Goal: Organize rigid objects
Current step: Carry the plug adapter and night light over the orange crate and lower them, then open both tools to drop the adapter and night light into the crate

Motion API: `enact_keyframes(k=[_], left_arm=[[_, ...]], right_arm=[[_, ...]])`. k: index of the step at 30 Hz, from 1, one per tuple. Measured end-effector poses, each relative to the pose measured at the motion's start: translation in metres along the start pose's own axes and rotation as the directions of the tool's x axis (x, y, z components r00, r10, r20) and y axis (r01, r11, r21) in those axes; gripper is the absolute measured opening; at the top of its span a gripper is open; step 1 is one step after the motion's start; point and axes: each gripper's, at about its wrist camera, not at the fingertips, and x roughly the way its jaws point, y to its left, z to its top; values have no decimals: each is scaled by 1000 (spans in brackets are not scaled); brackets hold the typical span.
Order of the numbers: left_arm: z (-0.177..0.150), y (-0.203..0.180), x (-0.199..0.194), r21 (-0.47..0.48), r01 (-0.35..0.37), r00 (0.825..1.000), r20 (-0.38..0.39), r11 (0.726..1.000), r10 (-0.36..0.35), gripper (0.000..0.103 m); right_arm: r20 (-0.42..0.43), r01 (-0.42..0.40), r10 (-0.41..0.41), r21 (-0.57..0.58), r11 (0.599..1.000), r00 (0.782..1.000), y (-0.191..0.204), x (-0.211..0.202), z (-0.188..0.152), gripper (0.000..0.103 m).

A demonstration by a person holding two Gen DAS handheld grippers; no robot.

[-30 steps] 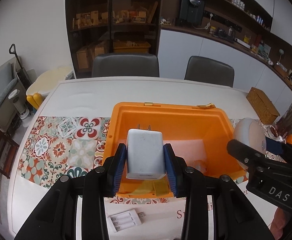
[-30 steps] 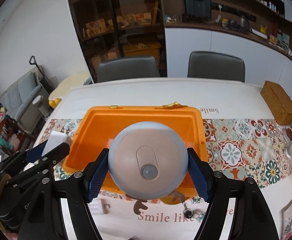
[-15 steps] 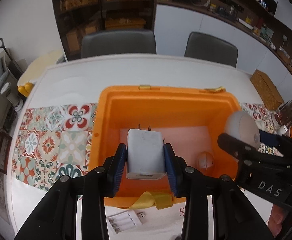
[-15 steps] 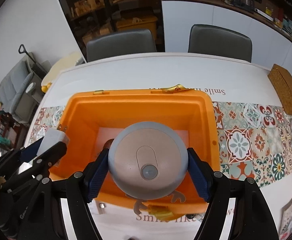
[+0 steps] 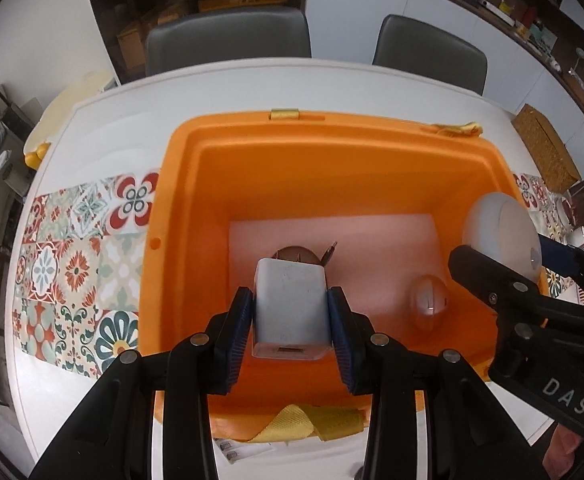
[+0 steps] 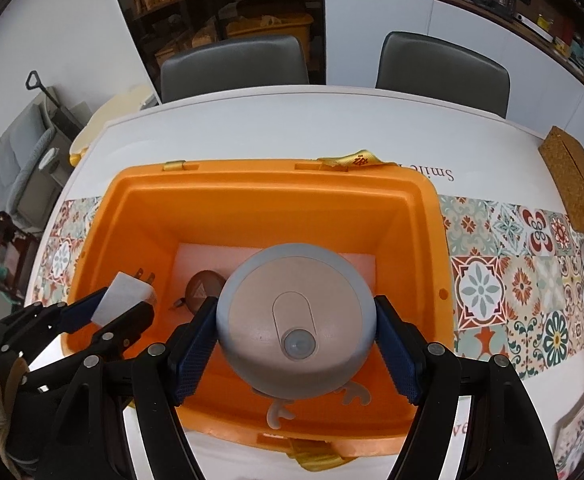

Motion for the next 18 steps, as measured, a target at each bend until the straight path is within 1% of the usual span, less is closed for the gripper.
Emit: enact_keyframes(k=[6, 8, 9, 10, 11, 12, 14, 15, 16, 18], left_arm=[[2, 2, -2, -3, -8, 1000, 9, 1000, 8, 39], [2, 2, -4, -5, -22, 1000, 12, 1000, 22, 40], [2, 4, -5, -8, -34, 999, 14, 999, 34, 43], [2, 5, -7, -14, -44, 999, 20, 999, 44, 49], [2, 8, -9, -22, -55, 998, 25, 998, 56, 53], [2, 10, -11, -30, -68, 997, 29, 997, 69, 59], [2, 14, -16, -36, -81, 995, 47, 996, 83, 61], [2, 16, -19, -38, -93, 994, 54, 995, 95, 64], [3, 18, -21, -41, -111, 992, 58, 993, 113, 71], [3, 22, -26, -43, -132, 988, 73, 990, 135, 78]], right_arm=[[-12, -3, 3, 4, 1000, 1000, -1, 4, 0, 75], [-14, -6, 6, 8, 1000, 1000, -1, 4, 0, 75], [-14, -6, 6, 7, 1000, 1000, -2, 4, 0, 75], [-14, -5, 5, 7, 1000, 1000, -2, 3, 1, 75], [-14, -5, 5, 7, 1000, 1000, -2, 3, 1, 75], [-14, -6, 6, 7, 1000, 1000, -1, 3, 1, 75], [-16, -11, 11, 9, 1000, 1000, -1, 4, 2, 75], [-18, -14, 14, 11, 1000, 1000, 0, 4, 2, 75], [-20, -18, 18, 12, 1000, 1000, 0, 5, 2, 75], [-24, -25, 25, 13, 1000, 999, 2, 7, 3, 75]])
